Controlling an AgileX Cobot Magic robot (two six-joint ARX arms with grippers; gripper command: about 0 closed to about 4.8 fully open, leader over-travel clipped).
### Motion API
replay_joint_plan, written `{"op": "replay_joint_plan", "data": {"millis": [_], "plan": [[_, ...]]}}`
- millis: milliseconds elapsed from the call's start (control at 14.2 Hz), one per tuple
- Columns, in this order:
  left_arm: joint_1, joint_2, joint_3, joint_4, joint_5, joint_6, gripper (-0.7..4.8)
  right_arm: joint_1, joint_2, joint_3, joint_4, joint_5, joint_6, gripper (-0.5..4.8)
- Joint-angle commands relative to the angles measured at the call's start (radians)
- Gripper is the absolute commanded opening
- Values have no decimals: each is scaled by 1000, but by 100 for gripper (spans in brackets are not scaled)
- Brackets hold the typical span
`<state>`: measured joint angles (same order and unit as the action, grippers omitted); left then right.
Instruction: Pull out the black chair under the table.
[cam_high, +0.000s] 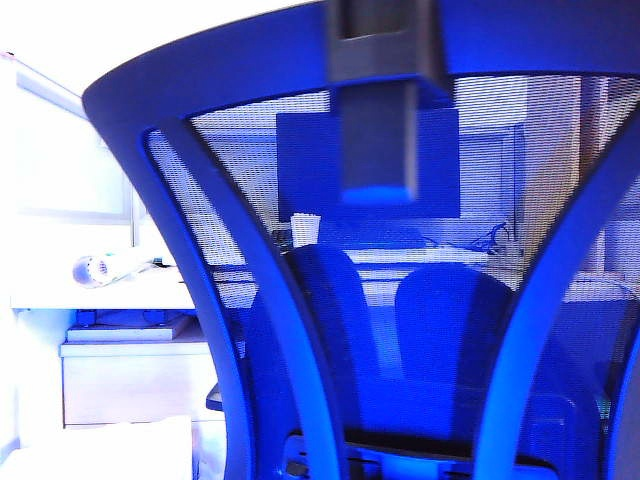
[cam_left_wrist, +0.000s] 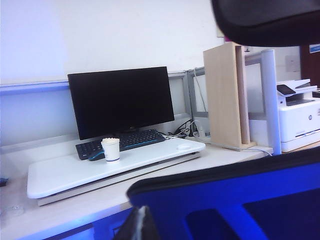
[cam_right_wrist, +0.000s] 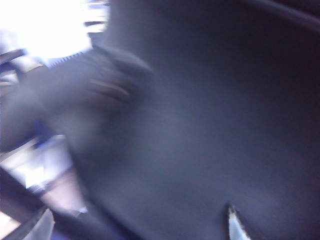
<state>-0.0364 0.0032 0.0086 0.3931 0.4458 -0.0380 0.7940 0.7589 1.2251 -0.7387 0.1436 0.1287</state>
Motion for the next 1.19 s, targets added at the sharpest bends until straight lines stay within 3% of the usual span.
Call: {"op": "replay_joint_plan", "data": {"millis": [70, 351, 491, 632, 842, 1193], "plan": [[2, 0, 1, 13, 3, 3, -3, -4, -135, -121, 74, 196, 10, 472], [2, 0, 1, 13, 3, 3, -3, -4, -326, -325, 116, 368, 54, 457], [2, 0, 1, 12, 3, 3, -3, -4, -396, -439, 135, 385, 61, 384], [2, 0, 1, 12, 3, 3, -3, -4, -438, -520, 167, 476, 31, 383], [2, 0, 2, 13, 3, 3, -3, -22, -504, -539, 167, 494, -58, 293], [1, 0, 1, 13, 4, 3, -3, -105, -647, -549, 10, 536, -45, 292]]}}
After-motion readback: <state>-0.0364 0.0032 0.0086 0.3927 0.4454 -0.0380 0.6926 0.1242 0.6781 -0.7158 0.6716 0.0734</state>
